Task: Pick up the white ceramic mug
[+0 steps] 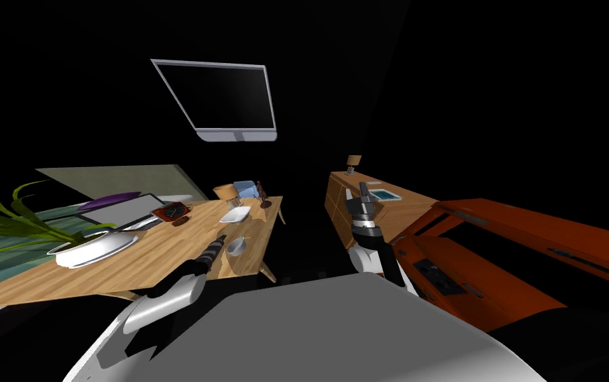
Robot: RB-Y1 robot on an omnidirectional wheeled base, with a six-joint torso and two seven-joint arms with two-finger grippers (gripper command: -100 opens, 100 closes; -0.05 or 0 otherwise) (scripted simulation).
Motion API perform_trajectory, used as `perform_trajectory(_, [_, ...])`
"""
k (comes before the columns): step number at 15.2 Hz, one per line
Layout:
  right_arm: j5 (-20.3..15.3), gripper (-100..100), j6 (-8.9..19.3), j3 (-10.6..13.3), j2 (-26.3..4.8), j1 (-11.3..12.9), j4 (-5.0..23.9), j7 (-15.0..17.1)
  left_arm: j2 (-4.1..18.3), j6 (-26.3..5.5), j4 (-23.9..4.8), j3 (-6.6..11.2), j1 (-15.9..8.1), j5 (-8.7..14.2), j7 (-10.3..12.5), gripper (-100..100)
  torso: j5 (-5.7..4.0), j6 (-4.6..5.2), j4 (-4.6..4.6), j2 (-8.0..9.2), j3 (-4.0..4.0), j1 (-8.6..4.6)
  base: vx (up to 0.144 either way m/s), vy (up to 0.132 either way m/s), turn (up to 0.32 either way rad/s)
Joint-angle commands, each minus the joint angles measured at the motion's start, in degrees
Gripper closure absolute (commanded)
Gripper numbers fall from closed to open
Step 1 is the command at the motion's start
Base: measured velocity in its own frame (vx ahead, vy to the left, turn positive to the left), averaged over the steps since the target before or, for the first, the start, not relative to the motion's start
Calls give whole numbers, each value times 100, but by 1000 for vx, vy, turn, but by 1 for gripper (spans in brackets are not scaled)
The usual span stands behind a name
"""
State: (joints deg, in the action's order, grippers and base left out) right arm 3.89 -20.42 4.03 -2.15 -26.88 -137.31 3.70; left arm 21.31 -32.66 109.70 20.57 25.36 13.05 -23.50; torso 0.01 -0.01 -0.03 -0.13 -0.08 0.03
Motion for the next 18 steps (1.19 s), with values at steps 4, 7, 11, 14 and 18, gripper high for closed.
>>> perform_trajectory(4, [0,0,0,0,0,0,0,0,68,-601,-288,202,0,212,-268,-100,0,0,0,-1,-1,1,41,3,-89])
perform_trajectory(7, [0,0,0,0,0,0,0,0,95,-942,-424,293,-7,306,-388,-100,0,0,0,-2,-1,0,40,7,-82])
perform_trajectory(11, [0,0,0,0,0,0,0,0,119,-1345,-557,381,-14,397,-505,-100,1,2,0,-1,0,4,40,17,-94])
perform_trajectory(14, [0,0,0,0,0,0,0,0,141,-1636,-686,466,-20,486,-618,-100,1,1,0,-3,-1,2,43,12,-72])
perform_trajectory(18, [0,0,0,0,0,0,0,0,177,-2093,-929,628,-32,652,-832,-100,1,0,-1,-5,-3,5,49,18,-89])
